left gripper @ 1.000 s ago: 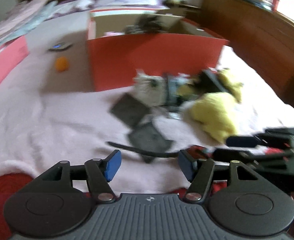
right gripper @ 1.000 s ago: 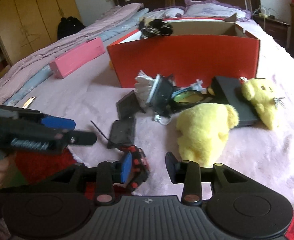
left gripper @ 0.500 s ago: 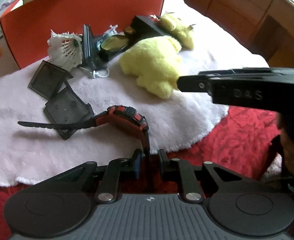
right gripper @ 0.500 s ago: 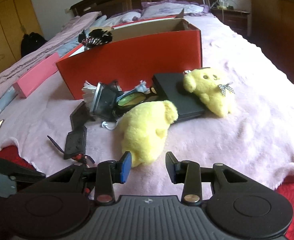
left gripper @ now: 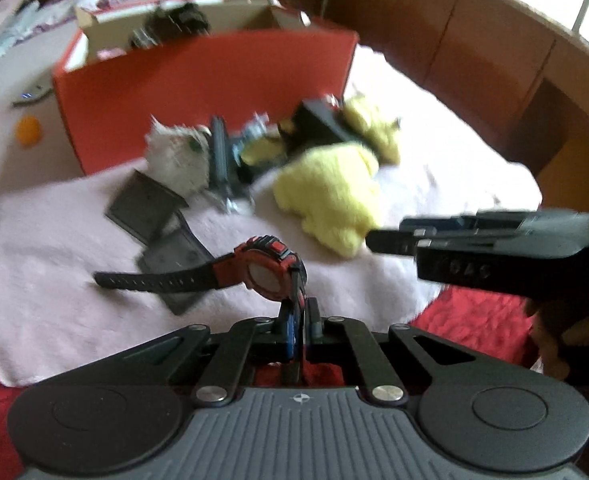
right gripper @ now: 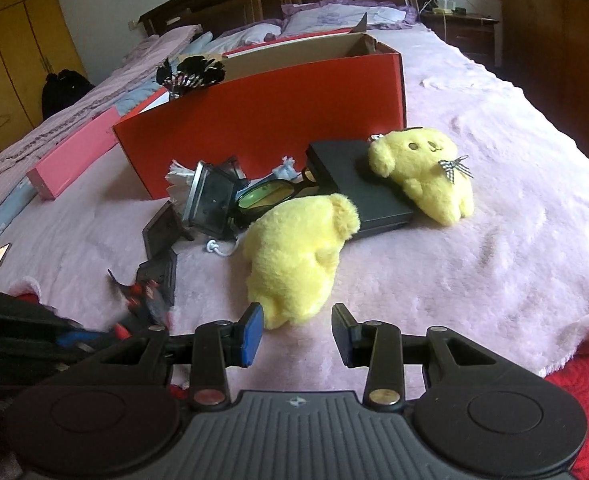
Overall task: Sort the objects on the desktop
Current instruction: 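Grasp the yellow plush with the right gripper while the left holds the wristwatch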
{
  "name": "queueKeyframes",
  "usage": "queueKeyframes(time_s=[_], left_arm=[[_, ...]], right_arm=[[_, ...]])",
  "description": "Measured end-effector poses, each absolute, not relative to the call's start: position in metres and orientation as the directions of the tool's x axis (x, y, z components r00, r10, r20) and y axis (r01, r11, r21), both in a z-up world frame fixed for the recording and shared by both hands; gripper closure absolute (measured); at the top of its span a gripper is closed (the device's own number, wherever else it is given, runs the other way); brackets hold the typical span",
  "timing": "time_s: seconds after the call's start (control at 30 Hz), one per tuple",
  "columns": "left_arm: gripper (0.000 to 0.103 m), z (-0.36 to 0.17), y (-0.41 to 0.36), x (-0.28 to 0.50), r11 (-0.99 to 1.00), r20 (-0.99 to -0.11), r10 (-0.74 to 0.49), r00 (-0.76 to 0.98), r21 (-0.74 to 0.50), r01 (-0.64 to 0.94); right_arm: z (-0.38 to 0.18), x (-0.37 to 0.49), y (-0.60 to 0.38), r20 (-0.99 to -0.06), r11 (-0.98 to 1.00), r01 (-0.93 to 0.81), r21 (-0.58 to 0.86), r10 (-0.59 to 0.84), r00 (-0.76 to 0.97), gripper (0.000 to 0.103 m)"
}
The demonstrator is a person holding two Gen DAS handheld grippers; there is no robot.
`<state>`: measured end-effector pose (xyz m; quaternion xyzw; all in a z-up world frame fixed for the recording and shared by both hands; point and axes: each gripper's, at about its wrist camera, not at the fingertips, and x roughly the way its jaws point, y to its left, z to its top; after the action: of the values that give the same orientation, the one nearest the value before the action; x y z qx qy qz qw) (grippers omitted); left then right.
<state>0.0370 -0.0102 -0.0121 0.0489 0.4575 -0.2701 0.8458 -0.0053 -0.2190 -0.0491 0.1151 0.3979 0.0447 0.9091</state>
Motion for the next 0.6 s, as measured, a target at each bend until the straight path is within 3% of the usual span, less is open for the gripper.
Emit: queueKeyframes(time_s=[0.23,0.37,0.47,0.6], left_arm=[[0.096,0.016,0.004,0.036,0.861,-0.757,-0.438,0.486,-0.197,0.469],[0.096,0.024,0.006,0.035,0.865,-0.739,-0.434,0.516,-0.181,0.467],[0.096,0.023,0.007,0.036,0.87,-0.738,-0.428,0.522,-0.181,0.458],[0.095,0.02,0.011,0.037,0.879,-0.738,-0.417,0.531,-0.177,0.443]], right_arm=[[-0.042,0.007,-0.222,-0.698,0.971,0.021,0.24,0.158,0.699,0.06],[-0.039,0.02,-0.225,-0.686,0.965,0.053,0.255,0.142,0.713,0.048],[-0.047,0.038,-0.229,-0.707,0.952,0.091,0.292,0.151,0.69,0.048],[-0.058,0.054,-0.228,-0.727,0.934,0.118,0.336,0.178,0.663,0.04]])
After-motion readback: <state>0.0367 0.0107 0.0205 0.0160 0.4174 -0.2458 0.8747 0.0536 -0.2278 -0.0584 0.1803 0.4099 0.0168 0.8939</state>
